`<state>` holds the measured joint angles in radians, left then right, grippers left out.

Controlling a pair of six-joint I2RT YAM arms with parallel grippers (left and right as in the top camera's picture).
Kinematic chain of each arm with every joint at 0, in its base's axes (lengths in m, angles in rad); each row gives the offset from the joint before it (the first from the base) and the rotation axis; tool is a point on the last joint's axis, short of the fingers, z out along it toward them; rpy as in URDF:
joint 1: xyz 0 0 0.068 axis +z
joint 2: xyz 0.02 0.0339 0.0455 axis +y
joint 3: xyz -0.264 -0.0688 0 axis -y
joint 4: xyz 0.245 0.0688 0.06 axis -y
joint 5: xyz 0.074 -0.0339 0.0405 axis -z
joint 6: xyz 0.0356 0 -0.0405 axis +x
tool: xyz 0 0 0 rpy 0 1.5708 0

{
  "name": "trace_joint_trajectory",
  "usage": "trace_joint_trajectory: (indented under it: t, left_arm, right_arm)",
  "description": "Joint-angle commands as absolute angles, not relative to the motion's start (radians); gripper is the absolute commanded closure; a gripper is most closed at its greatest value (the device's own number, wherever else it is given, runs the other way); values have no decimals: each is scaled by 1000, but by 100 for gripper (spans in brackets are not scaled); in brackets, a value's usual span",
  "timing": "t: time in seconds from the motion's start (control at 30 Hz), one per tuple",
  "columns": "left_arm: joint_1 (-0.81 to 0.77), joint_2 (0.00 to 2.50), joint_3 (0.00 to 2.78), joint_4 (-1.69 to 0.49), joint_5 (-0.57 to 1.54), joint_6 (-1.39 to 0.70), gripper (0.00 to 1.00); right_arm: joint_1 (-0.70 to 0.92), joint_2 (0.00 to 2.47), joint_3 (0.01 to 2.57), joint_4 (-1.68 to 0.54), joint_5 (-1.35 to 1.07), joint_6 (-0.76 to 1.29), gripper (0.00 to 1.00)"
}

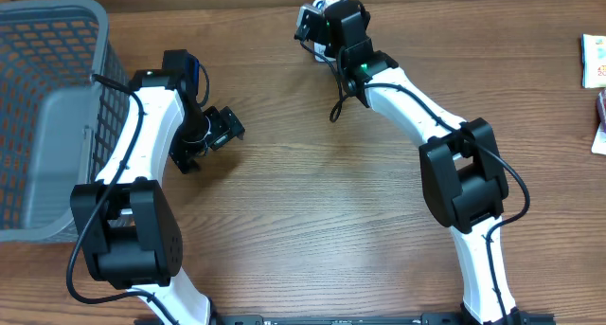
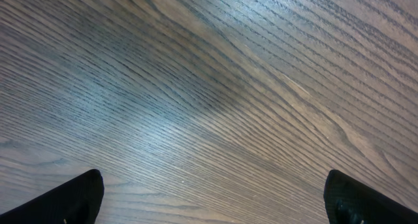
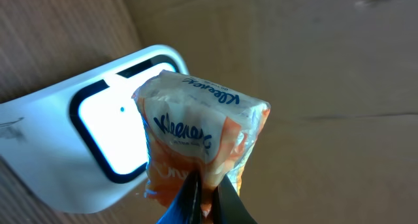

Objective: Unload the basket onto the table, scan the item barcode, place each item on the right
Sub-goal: 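Carry the packet to the right table edge and release it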

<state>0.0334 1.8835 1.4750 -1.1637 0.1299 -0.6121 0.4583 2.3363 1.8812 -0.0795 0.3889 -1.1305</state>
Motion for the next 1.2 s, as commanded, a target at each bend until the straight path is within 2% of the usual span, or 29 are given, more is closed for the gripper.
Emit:
trace_joint_trajectory:
  t: [0.0,0.23,0.37,0.4,0.53,0.63,0.7,0.8,0.9,1.17]
  left_arm:
    - [32,1887,1495,-1166,122,-628,1]
    - [32,1887,1495,-1166,122,-628,0]
    - [32,1887,1495,-1165,122,-628,0]
    - [32,1887,1495,-1165,123,-628,0]
    - [32,1887,1495,-1165,122,-628,0]
    - [32,1887,1495,-1166,122,-628,0]
    - [32,1887,1495,-1165,122,-628,0]
    - [32,1887,1495,-1166,122,-628,1]
    - [32,1887,1495,-1165,122,-628,0]
    - [32,1887,1495,-1165,123,-628,1]
  right_arm:
    - [453,2352,1901,-59,392,-1131,96]
    - [435,2351,1901,35,553,-1117,96]
    - [376,2318,1901,81,712,-952,96]
    - [334,2291,1901,81,794,-819,96]
    - [234,2233,1901,3,968,-562,96]
    - [105,2155,1901,-305,1002,-235,96]
    - [43,2123,1901,-449,960,-59,96]
    - [-123,2059,1901,-687,639,173,96]
    - [-248,2026,1901,-758,448,240,96]
    - [-522,2016,1901,-866,289,343,96]
